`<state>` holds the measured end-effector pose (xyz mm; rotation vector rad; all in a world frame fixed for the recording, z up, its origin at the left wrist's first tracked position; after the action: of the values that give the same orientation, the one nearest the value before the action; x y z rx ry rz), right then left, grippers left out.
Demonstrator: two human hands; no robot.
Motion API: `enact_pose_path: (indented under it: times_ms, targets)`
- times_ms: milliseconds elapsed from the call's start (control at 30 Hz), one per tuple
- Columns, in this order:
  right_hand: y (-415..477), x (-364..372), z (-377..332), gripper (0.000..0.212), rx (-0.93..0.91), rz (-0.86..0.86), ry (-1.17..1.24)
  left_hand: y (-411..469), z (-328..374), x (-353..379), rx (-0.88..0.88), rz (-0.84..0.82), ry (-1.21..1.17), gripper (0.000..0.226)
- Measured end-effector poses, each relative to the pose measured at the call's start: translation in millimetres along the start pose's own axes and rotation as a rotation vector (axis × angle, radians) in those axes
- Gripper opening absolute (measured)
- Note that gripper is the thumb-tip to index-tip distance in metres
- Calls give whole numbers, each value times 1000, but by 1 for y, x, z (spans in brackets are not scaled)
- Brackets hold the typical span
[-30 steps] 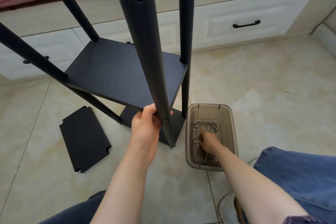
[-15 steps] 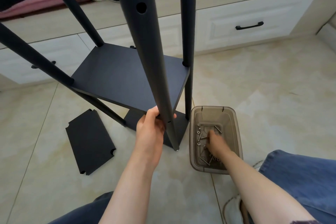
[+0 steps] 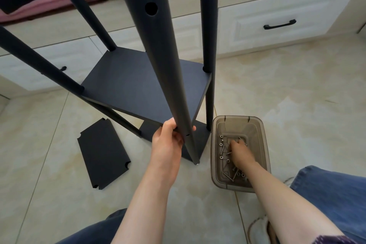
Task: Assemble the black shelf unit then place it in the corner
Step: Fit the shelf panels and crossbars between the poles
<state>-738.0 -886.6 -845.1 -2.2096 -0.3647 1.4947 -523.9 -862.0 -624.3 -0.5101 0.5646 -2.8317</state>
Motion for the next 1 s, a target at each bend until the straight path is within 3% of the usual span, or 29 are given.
enact_pose_path:
  times_ms: [200, 433, 600, 733, 867, 1000]
  targets:
    - [-3, 1, 2, 18, 11, 46, 49, 3, -2, -1, -7, -16, 6, 53]
    - [-30, -30, -19, 18, 170, 286, 718, -2, 3, 1, 3, -31, 21, 44]
    - [-62, -82, -61, 27, 181, 419, 1247, -8, 6, -2, -1, 13, -39, 23]
    - [-89, -141, -101, 32, 97, 468, 1460, -8, 12, -4, -47, 91, -214, 42]
    - [-103, -196, -123, 24, 55, 498, 1470, -3, 32, -12, -46, 175, -443, 37]
    - [-103, -243, -141, 43, -104, 475, 1110, 1, 38, -15, -76, 188, -525, 41]
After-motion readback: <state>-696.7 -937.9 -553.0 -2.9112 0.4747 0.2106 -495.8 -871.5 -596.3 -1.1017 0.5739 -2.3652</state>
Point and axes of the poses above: each hand's wrist, its own y-axis towards the middle knuckle, its own x-axis out of the palm, z = x × y, the point moved 6 cm from there along y, towards the middle knuckle, and after that the axes turned 1 degree about -x, right-handed, at the moved point
